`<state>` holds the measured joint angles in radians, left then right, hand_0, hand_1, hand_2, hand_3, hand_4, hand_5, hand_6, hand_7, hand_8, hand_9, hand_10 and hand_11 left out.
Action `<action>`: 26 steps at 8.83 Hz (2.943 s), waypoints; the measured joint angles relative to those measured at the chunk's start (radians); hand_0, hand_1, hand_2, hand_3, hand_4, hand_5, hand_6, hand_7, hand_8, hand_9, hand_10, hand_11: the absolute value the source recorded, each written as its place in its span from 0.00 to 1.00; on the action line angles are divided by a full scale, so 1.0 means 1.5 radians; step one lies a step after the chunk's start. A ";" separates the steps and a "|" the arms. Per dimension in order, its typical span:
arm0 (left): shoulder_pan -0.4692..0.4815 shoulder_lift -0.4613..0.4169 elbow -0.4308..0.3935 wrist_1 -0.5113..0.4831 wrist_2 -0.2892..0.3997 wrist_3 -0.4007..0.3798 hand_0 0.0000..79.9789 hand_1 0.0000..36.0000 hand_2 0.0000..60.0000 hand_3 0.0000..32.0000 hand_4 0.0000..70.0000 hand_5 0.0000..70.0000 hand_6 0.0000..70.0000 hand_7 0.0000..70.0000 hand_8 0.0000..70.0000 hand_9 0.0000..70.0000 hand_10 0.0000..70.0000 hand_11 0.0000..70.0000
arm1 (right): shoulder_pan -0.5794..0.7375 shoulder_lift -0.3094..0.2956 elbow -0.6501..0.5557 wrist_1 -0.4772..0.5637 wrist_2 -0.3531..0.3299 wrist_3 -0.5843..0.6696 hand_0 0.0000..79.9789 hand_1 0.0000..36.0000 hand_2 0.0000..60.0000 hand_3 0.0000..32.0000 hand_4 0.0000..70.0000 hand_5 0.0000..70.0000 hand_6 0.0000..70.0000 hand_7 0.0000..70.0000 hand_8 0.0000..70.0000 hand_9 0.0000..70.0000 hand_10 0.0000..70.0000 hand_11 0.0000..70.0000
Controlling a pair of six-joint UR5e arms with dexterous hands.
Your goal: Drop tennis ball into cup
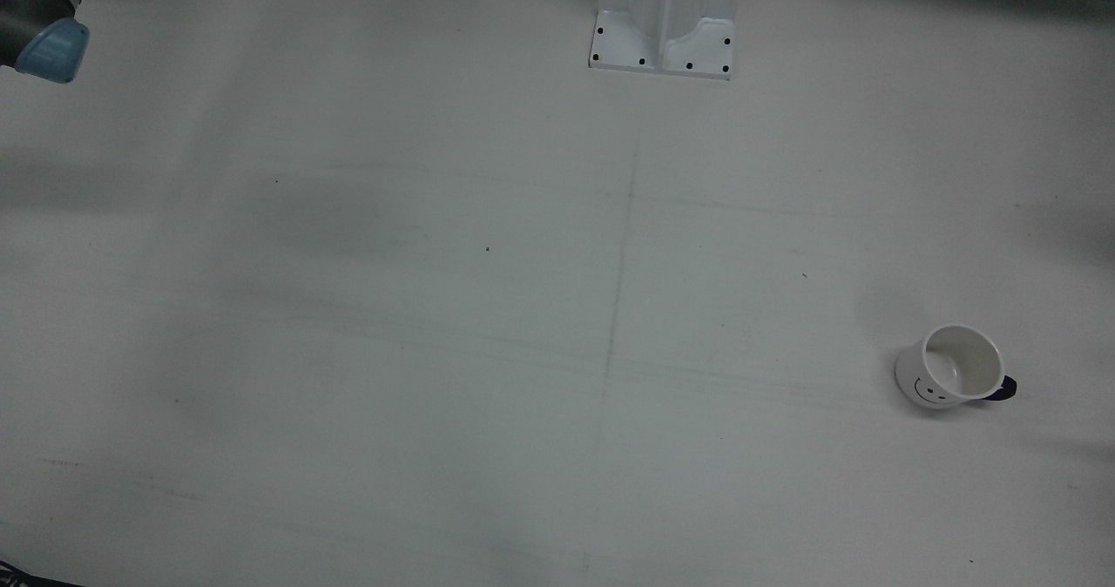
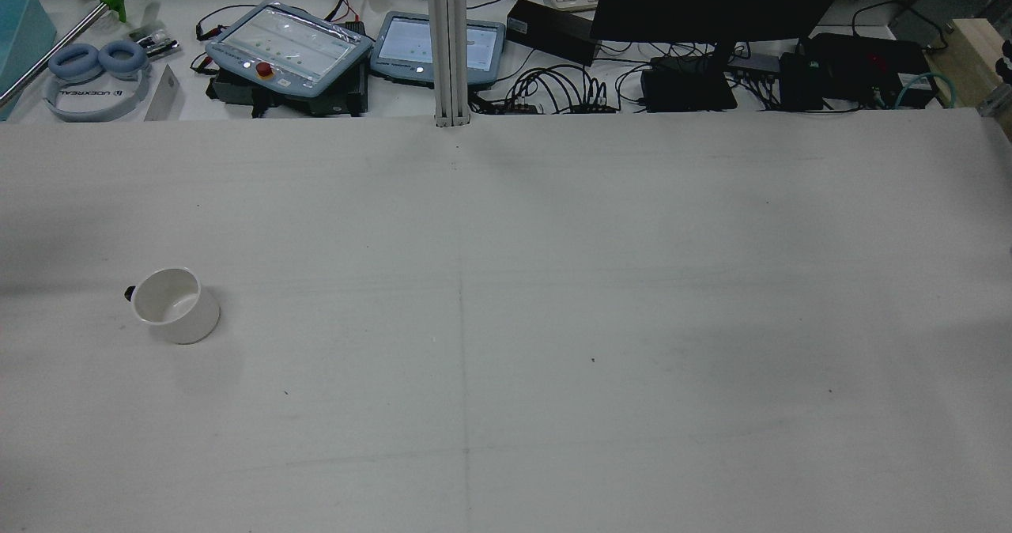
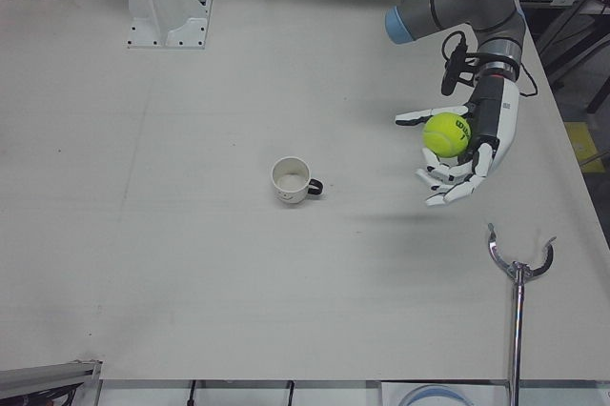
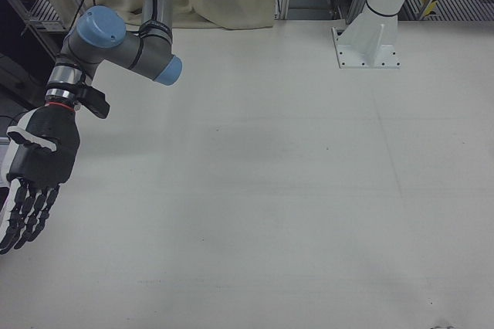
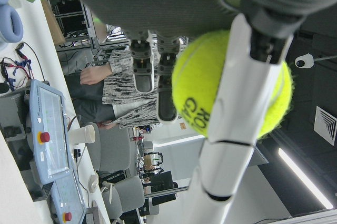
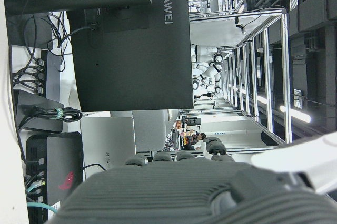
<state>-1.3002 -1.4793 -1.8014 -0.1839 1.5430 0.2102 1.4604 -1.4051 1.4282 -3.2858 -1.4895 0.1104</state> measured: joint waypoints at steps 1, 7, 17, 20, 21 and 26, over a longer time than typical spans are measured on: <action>0.016 -0.002 -0.008 0.003 0.000 0.017 0.94 0.76 0.11 0.00 0.11 0.31 1.00 1.00 0.52 0.65 0.22 0.37 | 0.000 0.000 0.000 0.000 0.000 0.000 0.00 0.00 0.00 0.00 0.00 0.00 0.00 0.00 0.00 0.00 0.00 0.00; 0.133 -0.043 -0.012 0.026 -0.013 0.087 0.92 0.74 0.11 0.00 0.09 0.32 1.00 1.00 0.52 0.65 0.23 0.38 | 0.000 0.000 0.000 0.000 0.000 0.000 0.00 0.00 0.00 0.00 0.00 0.00 0.00 0.00 0.00 0.00 0.00 0.00; 0.277 -0.065 -0.001 0.022 -0.087 0.145 0.88 0.72 0.10 0.00 0.08 0.31 0.99 0.99 0.51 0.64 0.23 0.38 | 0.000 0.000 0.000 0.000 0.000 0.000 0.00 0.00 0.00 0.00 0.00 0.00 0.00 0.00 0.00 0.00 0.00 0.00; 0.286 -0.066 0.006 0.017 -0.091 0.162 0.88 0.72 0.10 0.00 0.08 0.31 1.00 0.98 0.52 0.64 0.23 0.38 | 0.000 0.000 0.000 0.000 0.000 0.000 0.00 0.00 0.00 0.00 0.00 0.00 0.00 0.00 0.00 0.00 0.00 0.00; 0.288 -0.068 0.013 0.013 -0.092 0.164 0.89 0.73 0.09 0.00 0.07 0.30 0.96 0.99 0.50 0.64 0.24 0.38 | 0.000 0.000 0.000 0.000 0.000 0.000 0.00 0.00 0.00 0.00 0.00 0.00 0.00 0.00 0.00 0.00 0.00 0.00; 0.315 -0.075 0.033 0.002 -0.095 0.180 0.88 0.72 0.10 0.00 0.08 0.32 1.00 0.97 0.52 0.64 0.23 0.38 | 0.000 0.000 0.000 0.000 0.000 0.000 0.00 0.00 0.00 0.00 0.00 0.00 0.00 0.00 0.00 0.00 0.00 0.00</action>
<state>-0.8279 -1.5916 -1.7524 -0.1805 1.4004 0.4801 1.4604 -1.4052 1.4281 -3.2858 -1.4895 0.1104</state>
